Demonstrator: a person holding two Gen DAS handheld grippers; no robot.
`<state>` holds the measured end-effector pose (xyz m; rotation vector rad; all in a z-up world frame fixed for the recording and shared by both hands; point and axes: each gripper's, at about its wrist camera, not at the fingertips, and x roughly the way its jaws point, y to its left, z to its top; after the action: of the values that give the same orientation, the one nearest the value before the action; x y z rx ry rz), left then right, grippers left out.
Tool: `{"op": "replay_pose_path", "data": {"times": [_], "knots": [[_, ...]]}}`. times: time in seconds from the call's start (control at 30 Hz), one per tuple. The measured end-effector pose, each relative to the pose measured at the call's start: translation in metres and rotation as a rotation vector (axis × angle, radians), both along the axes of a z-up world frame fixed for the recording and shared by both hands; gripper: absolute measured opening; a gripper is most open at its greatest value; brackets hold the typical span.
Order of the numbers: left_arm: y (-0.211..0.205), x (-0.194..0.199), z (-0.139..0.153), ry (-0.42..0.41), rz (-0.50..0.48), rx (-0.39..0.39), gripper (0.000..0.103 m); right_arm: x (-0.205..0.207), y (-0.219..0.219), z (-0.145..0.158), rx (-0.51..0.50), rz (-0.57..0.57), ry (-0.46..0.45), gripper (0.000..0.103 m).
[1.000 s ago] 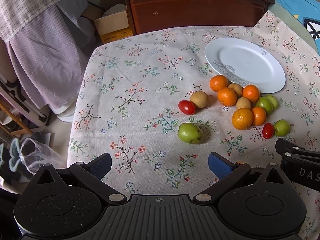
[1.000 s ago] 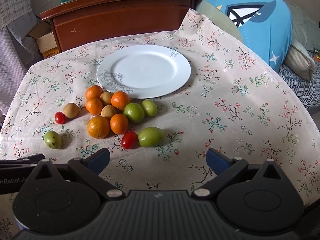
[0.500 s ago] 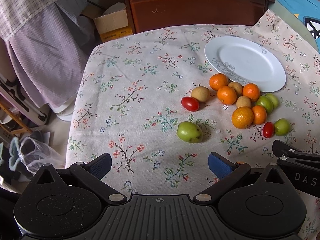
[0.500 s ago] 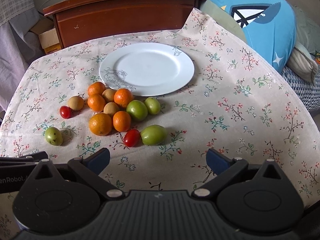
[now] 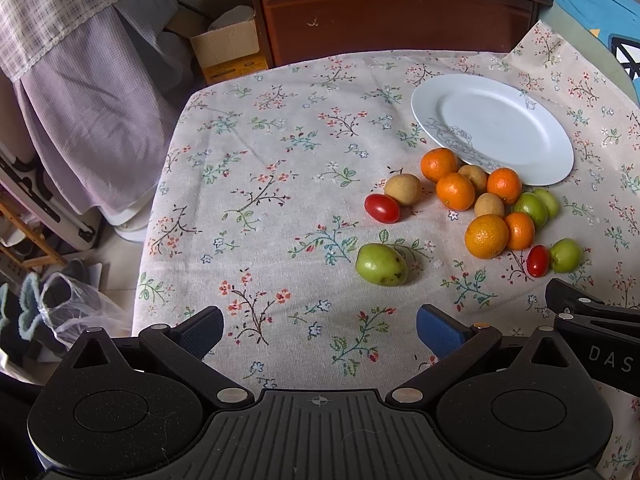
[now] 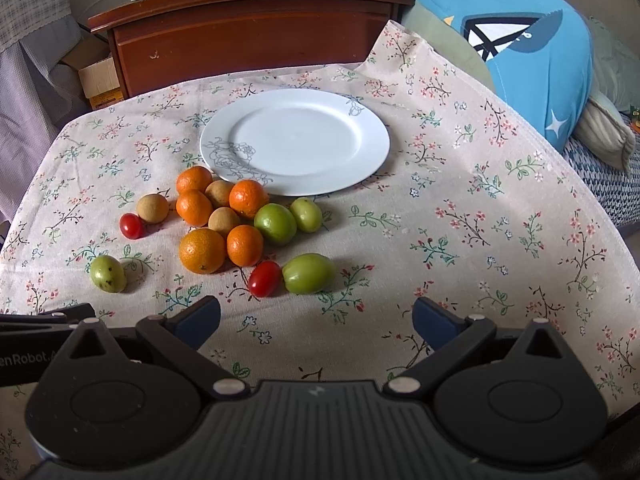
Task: Organize fruits
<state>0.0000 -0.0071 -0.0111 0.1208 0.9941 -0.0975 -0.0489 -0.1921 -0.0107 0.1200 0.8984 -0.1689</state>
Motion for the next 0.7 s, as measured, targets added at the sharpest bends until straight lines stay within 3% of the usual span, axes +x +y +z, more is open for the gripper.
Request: {"op": "replay_pose_path", "data": {"times": [0.23,0.7], "knots": [[-0.0022,-0.0015,-0.0022,0.004,0.005,0.045,0.103,-0.0004,0.0001,-0.0001,-0.003,0.000,-0.010,0.102],[-0.0051,-0.0015,-0.0035,0.007,-0.007,0.045,0.103,0.0009,0.0004,-0.0006,-0.019,0.008,-0.005,0.101]]}}
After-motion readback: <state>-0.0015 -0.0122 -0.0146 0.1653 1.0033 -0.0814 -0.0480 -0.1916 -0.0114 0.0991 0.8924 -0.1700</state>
